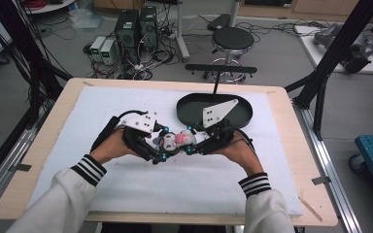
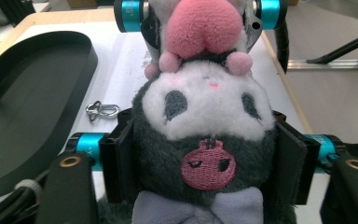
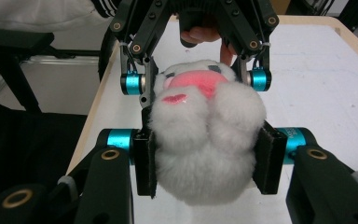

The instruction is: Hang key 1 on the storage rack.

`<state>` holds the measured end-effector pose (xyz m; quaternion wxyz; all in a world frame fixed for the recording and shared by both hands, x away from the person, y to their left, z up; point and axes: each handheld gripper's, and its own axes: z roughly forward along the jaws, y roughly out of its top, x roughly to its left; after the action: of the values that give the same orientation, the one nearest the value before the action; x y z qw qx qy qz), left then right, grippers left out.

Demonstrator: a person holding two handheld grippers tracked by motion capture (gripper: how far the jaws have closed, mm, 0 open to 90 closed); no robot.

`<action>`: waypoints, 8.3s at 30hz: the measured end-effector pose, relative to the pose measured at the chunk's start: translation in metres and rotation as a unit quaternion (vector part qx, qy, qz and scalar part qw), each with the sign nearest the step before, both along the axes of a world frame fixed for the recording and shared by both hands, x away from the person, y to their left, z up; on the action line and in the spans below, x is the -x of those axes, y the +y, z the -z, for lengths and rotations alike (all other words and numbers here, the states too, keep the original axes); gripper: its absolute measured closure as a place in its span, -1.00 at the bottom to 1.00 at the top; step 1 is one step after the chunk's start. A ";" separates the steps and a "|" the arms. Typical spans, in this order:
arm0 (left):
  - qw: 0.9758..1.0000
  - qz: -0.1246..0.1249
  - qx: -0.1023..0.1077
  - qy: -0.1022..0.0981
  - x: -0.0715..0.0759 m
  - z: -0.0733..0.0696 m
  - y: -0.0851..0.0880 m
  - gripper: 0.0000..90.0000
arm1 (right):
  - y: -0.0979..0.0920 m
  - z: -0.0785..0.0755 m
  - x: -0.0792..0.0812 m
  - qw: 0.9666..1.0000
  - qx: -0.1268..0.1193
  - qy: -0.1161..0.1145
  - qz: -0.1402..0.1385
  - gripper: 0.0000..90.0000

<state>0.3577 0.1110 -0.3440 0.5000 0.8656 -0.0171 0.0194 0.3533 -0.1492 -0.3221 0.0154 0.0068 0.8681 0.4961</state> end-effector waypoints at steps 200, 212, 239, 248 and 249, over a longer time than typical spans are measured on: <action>0.880 -0.406 0.237 -0.066 0.077 0.108 0.184 -0.85 | -0.057 -0.010 -0.074 0.896 -0.098 -0.004 0.433 0.17; 0.880 -0.407 0.237 -0.066 0.077 0.108 0.184 -0.85 | -0.051 0.001 -0.077 0.900 -0.089 0.006 0.428 0.20; 0.880 -0.406 0.237 -0.067 0.077 0.108 0.184 -0.85 | -0.052 0.027 -0.102 0.890 -0.101 0.029 0.444 0.20; 0.880 -0.406 0.237 -0.066 0.077 0.108 0.184 -0.85 | -0.053 0.035 -0.108 0.892 -0.092 0.046 0.440 0.12; 0.880 -0.406 0.237 -0.066 0.077 0.108 0.184 -0.85 | -0.053 0.035 -0.108 0.893 -0.090 0.049 0.438 0.09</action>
<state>0.2804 0.2949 -0.4525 0.6366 0.6486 0.3078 0.2817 0.4612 -0.2026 -0.3574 0.1878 0.4122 0.7283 0.5142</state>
